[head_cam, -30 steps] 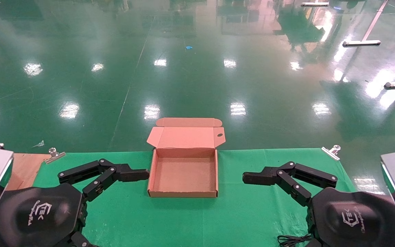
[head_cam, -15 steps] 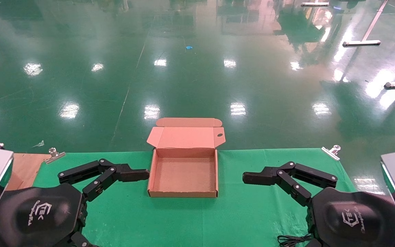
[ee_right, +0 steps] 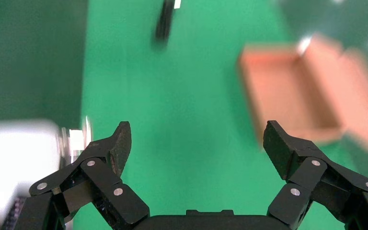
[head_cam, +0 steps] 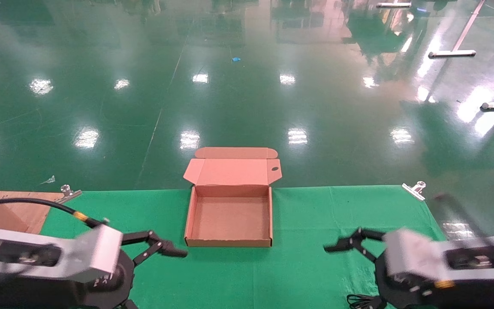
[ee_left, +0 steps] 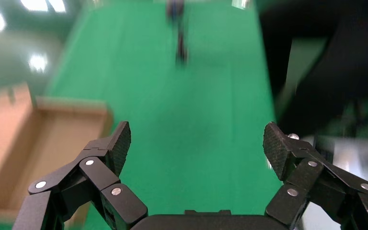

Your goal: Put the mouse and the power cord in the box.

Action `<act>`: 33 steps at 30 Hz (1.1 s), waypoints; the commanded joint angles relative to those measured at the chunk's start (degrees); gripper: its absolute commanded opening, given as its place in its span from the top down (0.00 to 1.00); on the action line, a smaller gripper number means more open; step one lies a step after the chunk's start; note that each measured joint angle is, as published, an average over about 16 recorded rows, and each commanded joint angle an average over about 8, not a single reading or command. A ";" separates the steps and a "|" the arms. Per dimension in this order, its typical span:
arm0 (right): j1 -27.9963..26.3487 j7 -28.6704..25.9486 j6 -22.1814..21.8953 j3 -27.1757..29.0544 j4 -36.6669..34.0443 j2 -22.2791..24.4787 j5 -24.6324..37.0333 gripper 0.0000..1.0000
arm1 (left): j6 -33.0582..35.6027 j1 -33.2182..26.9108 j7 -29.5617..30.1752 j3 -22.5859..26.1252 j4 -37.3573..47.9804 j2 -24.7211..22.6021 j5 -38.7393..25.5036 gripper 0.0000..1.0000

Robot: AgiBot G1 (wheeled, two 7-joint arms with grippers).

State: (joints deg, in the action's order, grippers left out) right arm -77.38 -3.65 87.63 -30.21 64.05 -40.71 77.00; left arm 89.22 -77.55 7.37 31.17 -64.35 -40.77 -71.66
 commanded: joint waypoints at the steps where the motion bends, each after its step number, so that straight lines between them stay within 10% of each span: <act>1: -3.17 1.34 0.70 -3.19 -1.15 -1.68 7.12 0.00 | 1.12 -3.22 -0.69 3.16 2.10 -1.14 -5.72 0.00; 13: -10.56 12.07 -8.00 -15.75 -13.98 -14.28 35.06 0.00 | -4.97 -11.74 -14.09 16.95 23.25 -9.57 -31.53 0.00; 33: -12.68 31.80 -20.56 -15.30 -48.72 -26.09 34.08 0.00 | -15.25 -13.34 -29.78 18.07 51.68 -19.86 -34.16 0.00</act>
State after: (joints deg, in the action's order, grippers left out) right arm -90.04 27.90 67.32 -45.84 15.94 -66.69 111.61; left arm 74.20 -90.80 -22.21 49.27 -13.06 -60.46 -105.86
